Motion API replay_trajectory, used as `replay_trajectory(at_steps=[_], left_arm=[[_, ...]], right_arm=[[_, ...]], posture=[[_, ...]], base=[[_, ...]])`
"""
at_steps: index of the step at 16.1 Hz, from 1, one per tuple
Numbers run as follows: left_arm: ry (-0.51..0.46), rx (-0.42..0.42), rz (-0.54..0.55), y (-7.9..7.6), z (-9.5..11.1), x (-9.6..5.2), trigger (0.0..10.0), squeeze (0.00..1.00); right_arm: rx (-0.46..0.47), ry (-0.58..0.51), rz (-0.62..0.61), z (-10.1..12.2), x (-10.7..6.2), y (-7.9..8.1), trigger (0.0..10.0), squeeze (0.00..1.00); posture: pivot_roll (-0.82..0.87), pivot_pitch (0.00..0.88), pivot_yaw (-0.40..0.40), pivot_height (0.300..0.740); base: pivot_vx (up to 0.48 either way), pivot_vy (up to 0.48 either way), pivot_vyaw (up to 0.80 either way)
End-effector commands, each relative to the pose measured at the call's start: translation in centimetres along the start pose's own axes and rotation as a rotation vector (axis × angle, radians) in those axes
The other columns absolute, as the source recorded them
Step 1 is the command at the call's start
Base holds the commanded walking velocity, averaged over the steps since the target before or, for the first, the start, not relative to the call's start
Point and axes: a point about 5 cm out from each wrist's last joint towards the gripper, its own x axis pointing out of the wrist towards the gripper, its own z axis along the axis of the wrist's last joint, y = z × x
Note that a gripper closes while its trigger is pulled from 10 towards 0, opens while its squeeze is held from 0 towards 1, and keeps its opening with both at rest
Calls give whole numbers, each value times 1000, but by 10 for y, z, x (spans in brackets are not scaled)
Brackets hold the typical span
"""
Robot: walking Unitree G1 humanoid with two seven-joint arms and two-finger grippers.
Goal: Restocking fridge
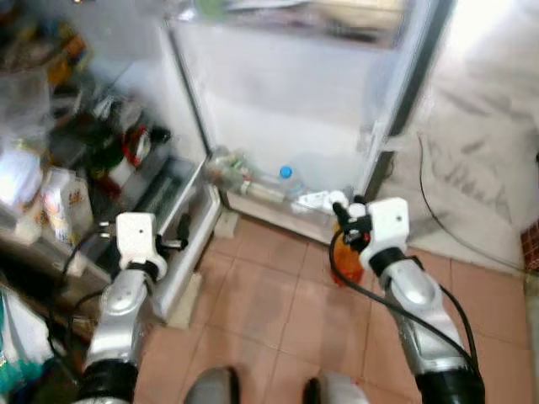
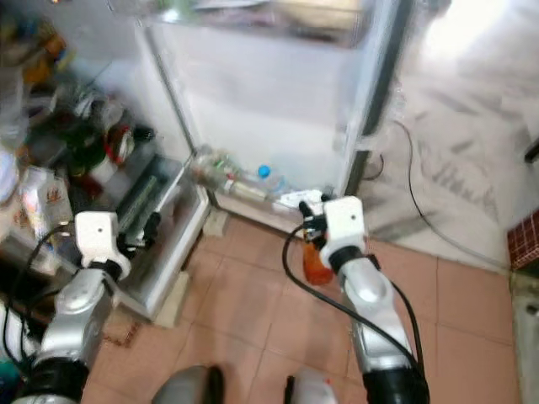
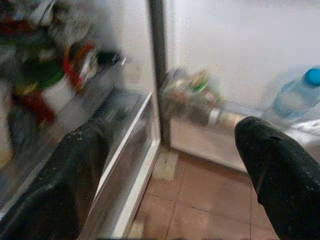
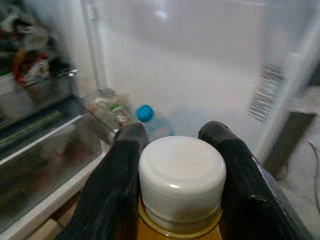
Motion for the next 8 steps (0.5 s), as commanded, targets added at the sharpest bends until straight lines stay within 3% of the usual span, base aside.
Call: replay_trajectory(at_steps=[1,3,8], left_arm=[[25,24,9,7,-3,-8,10000,0],[36,77,24,10,-5,-13,10000,0],[6,21,50,3,1,-12,10000,0]], right_arm=[[11,-40,52,7,4,11,10000,0],[21,-42,57,6,4,12,10000,0],[14,-79,83,11,4,15,10000,0]], posture=[[15,108,29,740],[20,108,26,740],[13,109,28,740]], base=[[0,0,550],[0,0,269],[0,0,0]])
